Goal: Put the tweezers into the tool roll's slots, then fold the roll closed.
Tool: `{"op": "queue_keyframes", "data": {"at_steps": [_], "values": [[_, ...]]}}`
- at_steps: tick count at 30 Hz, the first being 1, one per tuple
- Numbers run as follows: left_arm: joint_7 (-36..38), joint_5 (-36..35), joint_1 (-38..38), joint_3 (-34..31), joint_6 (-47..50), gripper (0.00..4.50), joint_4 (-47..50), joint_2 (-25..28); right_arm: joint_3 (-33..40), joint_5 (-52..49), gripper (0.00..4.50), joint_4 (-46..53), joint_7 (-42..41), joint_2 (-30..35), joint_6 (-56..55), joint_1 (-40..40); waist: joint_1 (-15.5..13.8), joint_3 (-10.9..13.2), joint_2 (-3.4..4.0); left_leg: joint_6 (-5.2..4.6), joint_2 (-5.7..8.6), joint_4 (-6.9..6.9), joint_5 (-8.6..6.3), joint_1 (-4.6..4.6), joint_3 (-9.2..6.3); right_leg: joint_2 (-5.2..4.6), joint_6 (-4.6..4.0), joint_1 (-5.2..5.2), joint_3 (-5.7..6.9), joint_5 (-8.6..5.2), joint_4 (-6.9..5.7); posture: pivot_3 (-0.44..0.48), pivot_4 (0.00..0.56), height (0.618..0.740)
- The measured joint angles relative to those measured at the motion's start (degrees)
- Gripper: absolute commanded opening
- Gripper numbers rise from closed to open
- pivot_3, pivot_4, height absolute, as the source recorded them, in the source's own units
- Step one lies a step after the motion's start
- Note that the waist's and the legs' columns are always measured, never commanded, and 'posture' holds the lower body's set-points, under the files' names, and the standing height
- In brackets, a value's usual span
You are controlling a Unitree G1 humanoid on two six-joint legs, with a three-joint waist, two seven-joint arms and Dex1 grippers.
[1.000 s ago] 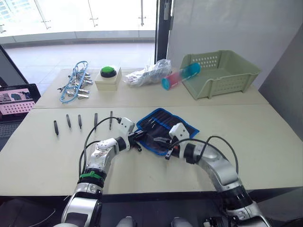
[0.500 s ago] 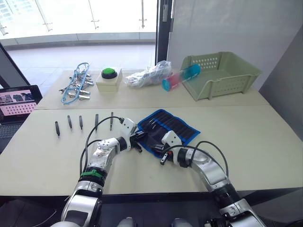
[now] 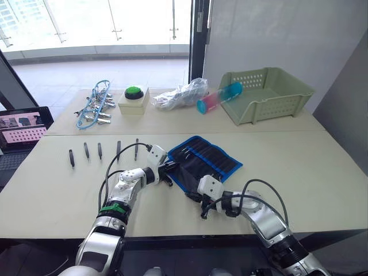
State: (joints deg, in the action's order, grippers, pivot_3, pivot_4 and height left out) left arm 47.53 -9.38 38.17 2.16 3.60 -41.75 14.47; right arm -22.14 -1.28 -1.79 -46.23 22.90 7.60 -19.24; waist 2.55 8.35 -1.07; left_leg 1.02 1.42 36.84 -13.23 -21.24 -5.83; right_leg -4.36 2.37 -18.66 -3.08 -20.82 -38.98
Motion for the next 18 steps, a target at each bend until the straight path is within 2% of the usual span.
{"op": "queue_keyframes", "data": {"at_steps": [2,7,9,10,14,18], "values": [[3.31,-1.45,-1.27,-0.5,-0.15,0.02,2.01,0.93,0.33,-0.31,0.0,0.68,-0.11,0.04,-0.14,0.06,0.09,0.02,-0.02,0.0,-0.04,-0.02,0.0,-0.18,0.01,0.01,-0.01,-0.19,-0.01,0.0,0.0,0.0,0.15,0.74],[8.25,-6.86,-4.06,-4.79,1.75,0.02,7.42,5.17,7.03,-7.15,0.0,10.26,-0.21,0.59,8.17,-0.89,0.08,0.12,-0.14,0.35,-0.11,0.3,0.25,-1.88,-0.09,0.03,-0.07,-1.79,0.0,0.04,-0.39,0.0,0.15,0.74],[8.93,-8.47,-4.1,-6.58,2.81,0.02,9.3,7.1,10.44,-10.38,0.0,14.08,-0.14,1.62,11.34,-2.7,-0.09,0.15,-0.2,0.35,-0.04,0.39,0.24,-1.9,-0.15,-0.04,-0.08,-1.83,0.04,0.05,-0.64,0.0,0.15,0.74],[9.55,-9.31,-4.12,-7.39,3.15,0.27,10.56,8.03,12.39,-11.77,0.0,15.75,-0.03,2.29,12.48,-3.46,-0.17,0.16,-0.22,0.33,-0.02,0.38,0.23,-1.89,-0.17,-0.06,-0.08,-1.83,0.04,0.05,-0.63,0.0,0.15,0.74],[10.83,-12.48,-6.99,-10.25,7.06,1.5,16.92,12.42,17.45,-15.78,1.23,16.62,-1.44,6.35,15.02,-3.86,-0.48,0.22,-0.25,0.3,0.02,0.34,0.21,-1.92,-0.22,-0.07,-0.07,-1.79,0.08,0.04,-0.44,0.0,0.15,0.74],[10.66,-15.45,-15.04,-14.45,11.8,2.82,25.34,18.11,23.26,-16.06,2.57,12.58,-3.53,11.85,12.65,-1.74,-0.12,0.25,-0.23,0.29,-0.05,0.13,0.21,-1.88,-0.19,-0.05,-0.07,-1.79,0.06,0.04,-0.3,0.0,0.15,0.74]]}}
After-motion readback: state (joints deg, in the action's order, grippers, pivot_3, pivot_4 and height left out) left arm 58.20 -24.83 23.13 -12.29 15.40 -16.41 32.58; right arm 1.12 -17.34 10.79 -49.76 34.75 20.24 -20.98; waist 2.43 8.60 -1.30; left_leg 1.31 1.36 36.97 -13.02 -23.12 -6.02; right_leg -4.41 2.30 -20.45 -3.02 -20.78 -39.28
